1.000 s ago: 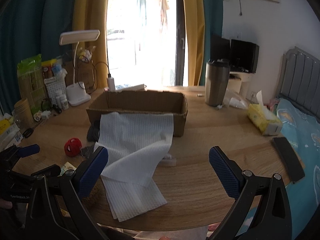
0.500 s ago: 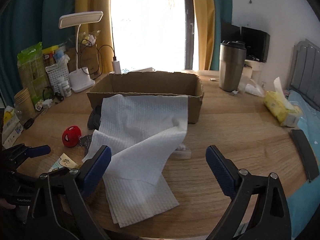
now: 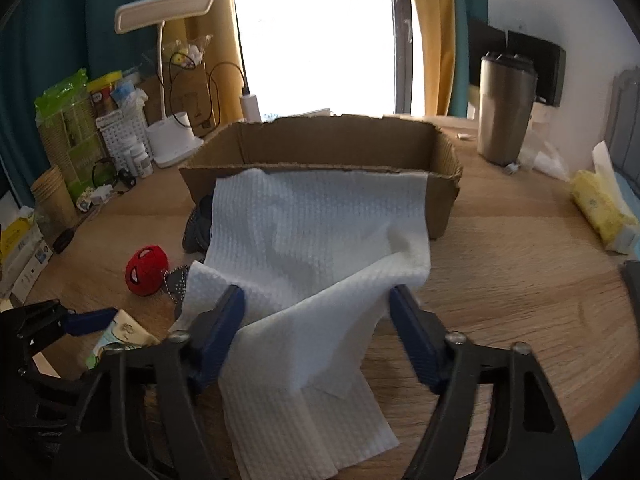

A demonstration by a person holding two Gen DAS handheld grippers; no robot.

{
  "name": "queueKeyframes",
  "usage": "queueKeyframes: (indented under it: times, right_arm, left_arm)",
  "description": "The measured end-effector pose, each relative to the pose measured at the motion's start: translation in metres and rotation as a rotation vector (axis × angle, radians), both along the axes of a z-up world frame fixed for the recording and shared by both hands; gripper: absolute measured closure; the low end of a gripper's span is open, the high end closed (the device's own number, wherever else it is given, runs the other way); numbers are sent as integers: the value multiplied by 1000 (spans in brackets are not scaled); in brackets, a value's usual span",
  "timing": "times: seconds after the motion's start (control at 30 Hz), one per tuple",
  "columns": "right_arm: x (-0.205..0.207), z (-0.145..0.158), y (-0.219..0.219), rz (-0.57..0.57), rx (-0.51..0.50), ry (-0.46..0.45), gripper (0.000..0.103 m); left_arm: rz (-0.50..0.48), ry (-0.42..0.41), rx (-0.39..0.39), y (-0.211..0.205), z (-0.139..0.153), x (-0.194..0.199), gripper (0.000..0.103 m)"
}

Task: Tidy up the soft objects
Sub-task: 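Grasp the capybara tissue pack with the left gripper while the right gripper grasps the white cloth, then carry the tissue pack and white cloth into the cardboard box with both grippers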

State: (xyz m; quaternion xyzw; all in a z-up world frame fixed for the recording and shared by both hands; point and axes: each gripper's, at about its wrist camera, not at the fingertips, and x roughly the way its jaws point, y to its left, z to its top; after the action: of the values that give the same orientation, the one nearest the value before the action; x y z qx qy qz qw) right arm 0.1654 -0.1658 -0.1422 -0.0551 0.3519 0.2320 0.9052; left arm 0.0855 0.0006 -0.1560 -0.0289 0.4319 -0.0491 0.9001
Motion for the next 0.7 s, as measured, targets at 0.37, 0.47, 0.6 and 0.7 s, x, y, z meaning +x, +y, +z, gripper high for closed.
queueKeyframes:
  times: [0.37,0.47,0.6,0.7]
  right_arm:
    - [-1,8,-5,41,42,-11,99]
    - [-3,26,-13,33,70,-56,100]
    - [-3,46,-21,22,94,-107,100]
    - [-2,60,-26,19,111,-136,100]
  left_arm:
    - [30,-15,-64,14,6,0,53]
    - [36,-40,-80,18,14,0,53]
    - [31,-76,-85,19,26,1,53]
    - [23,-96,-83,18,34,3,53]
